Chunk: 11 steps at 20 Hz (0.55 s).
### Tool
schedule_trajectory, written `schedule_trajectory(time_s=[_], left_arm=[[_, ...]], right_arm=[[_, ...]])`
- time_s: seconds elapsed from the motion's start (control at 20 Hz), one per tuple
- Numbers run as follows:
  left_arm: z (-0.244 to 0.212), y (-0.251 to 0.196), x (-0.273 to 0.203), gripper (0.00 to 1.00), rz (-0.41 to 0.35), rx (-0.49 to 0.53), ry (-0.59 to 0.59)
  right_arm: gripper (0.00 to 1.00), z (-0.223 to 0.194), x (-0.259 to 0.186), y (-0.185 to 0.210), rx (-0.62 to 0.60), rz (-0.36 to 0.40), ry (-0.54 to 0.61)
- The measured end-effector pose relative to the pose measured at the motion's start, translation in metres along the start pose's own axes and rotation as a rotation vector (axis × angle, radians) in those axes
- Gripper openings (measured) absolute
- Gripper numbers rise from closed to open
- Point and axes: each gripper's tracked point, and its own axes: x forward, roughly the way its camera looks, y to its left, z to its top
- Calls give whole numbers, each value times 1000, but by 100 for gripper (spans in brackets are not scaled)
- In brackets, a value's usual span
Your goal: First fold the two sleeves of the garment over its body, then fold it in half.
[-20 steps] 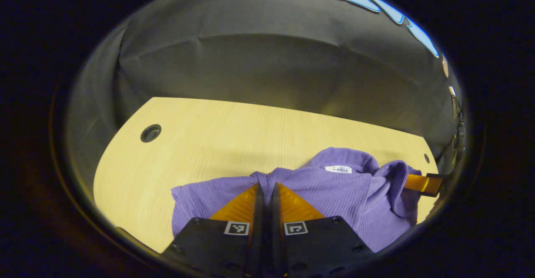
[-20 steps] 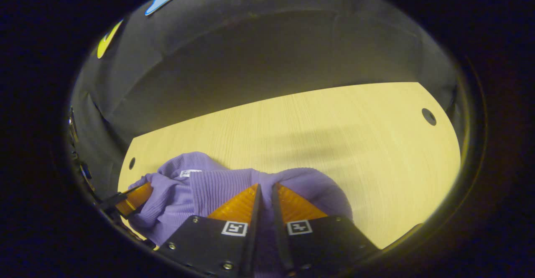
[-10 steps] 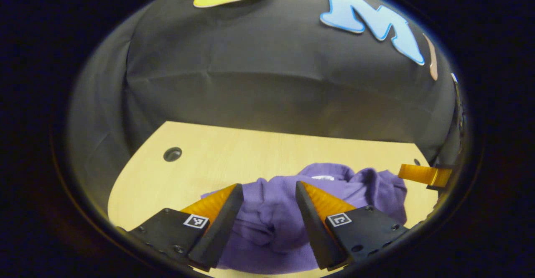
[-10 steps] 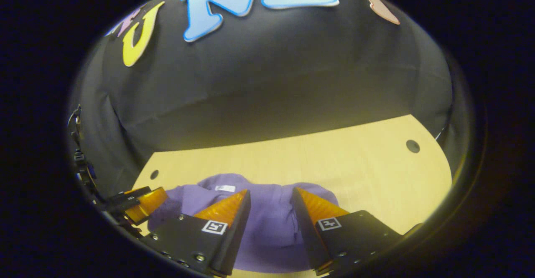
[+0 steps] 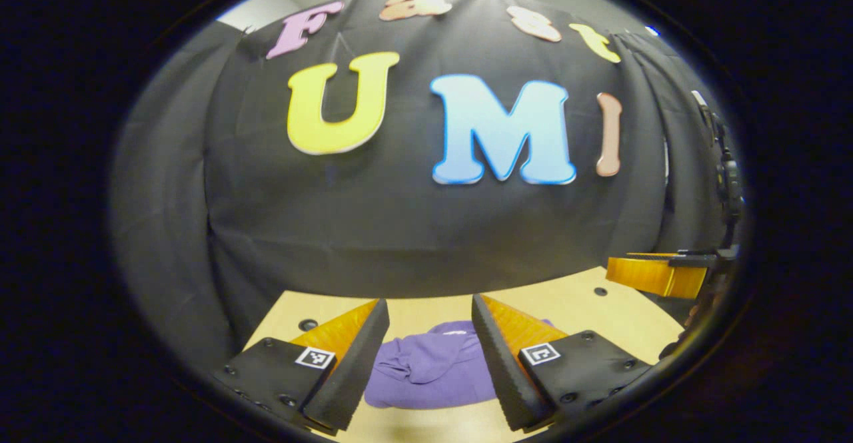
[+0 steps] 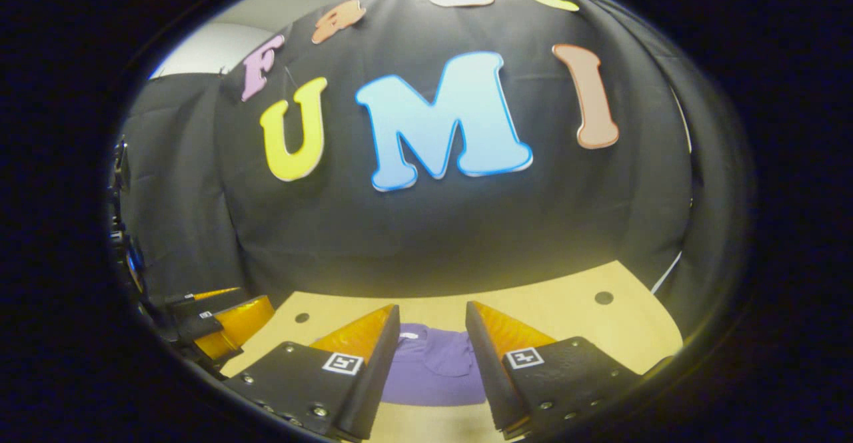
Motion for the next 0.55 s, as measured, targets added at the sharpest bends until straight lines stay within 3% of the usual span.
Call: schedule_trajectory(time_s=[0.05, 0.25, 0.3, 0.35, 0.4, 0.45, 0.5, 0.55], left_arm=[[12, -9, -21, 87, -10, 3, -24], [50, -28, -104, 87, -14, 0, -84], [53, -31, -120, 87, -13, -11, -90], [54, -34, -132, 87, -13, -26, -90], [55, -33, -144, 87, -4, -41, -97], [55, -29, -152, 87, 1, -59, -103], [55, -26, -159, 87, 8, -77, -111], [56, -21, -163, 87, 12, -92, -118]], right_arm=[[63, 6, -17, 2, -7, 6, -22], [63, 21, -78, 20, -35, 21, -99], [55, 21, -91, 24, -35, 23, -109], [55, 20, -102, 28, -29, 24, -116], [63, 21, -110, 32, -26, 23, -129], [55, 20, -117, 33, -26, 18, -140], [55, 20, -122, 35, -35, 15, -145], [63, 19, -125, 36, -47, 5, -153]])
